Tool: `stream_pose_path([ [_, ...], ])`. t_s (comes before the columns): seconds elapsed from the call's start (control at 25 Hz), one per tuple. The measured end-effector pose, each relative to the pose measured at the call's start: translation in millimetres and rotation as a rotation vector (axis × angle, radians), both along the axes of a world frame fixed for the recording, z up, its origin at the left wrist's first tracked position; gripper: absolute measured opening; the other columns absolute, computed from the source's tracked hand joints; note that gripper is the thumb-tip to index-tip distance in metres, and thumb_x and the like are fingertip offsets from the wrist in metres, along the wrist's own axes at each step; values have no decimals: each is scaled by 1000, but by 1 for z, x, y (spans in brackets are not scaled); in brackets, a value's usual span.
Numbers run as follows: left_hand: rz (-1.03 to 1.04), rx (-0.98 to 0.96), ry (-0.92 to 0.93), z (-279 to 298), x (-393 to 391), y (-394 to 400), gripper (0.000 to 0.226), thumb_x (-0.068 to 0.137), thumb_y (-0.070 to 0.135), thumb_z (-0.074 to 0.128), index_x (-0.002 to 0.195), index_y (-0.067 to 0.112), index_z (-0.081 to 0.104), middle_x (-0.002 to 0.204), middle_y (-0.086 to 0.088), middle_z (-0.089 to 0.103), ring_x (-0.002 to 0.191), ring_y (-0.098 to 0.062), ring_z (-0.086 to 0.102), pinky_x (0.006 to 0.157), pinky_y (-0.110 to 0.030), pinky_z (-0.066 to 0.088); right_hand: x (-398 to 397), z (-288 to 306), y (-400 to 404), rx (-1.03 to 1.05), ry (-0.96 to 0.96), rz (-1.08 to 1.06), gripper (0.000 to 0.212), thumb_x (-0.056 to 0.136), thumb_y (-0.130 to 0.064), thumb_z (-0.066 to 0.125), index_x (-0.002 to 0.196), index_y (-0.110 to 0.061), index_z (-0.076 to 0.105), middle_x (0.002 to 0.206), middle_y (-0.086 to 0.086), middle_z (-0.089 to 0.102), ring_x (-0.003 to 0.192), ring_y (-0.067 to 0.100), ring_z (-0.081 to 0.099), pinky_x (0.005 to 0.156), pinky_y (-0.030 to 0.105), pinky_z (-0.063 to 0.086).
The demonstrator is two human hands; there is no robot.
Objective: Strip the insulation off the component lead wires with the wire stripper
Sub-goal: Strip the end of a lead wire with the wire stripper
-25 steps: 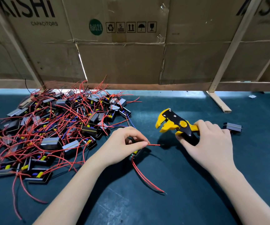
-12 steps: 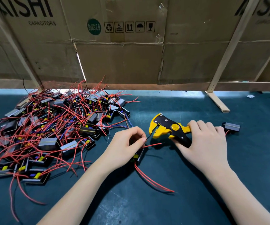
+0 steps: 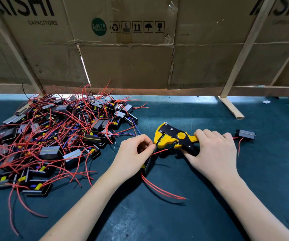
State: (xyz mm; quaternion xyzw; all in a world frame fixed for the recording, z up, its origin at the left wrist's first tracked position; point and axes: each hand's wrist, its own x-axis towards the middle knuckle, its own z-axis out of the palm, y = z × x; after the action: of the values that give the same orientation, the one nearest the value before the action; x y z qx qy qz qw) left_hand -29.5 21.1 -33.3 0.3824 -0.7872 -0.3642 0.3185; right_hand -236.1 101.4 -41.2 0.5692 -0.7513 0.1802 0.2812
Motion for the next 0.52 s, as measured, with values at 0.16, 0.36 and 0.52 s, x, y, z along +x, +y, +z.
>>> stream_pose_path([
  [0.16,-19,8,-9,0,1,0,11,91,17,65,81,11,66,73,-5,67,61,-8,51,64,-21,41,-1,1,-1,-7,10,26,49,65,-47,83,60,-13,47,51,3,47,49,30,50,59,33,27],
  [0.36,-27,2,-7,0,2,0,10,91,18,66,81,15,65,71,-1,67,63,-14,56,67,-25,44,0,3,-1,11,-58,1,54,53,-42,91,49,-14,45,41,3,46,36,29,48,50,21,14],
  [0.52,-72,-41,18,1,5,-2,11,89,8,65,88,16,57,73,1,63,66,-11,53,69,-20,41,-2,-5,-5,4,9,-41,50,65,-54,81,67,-12,55,60,6,54,57,32,54,57,32,31],
])
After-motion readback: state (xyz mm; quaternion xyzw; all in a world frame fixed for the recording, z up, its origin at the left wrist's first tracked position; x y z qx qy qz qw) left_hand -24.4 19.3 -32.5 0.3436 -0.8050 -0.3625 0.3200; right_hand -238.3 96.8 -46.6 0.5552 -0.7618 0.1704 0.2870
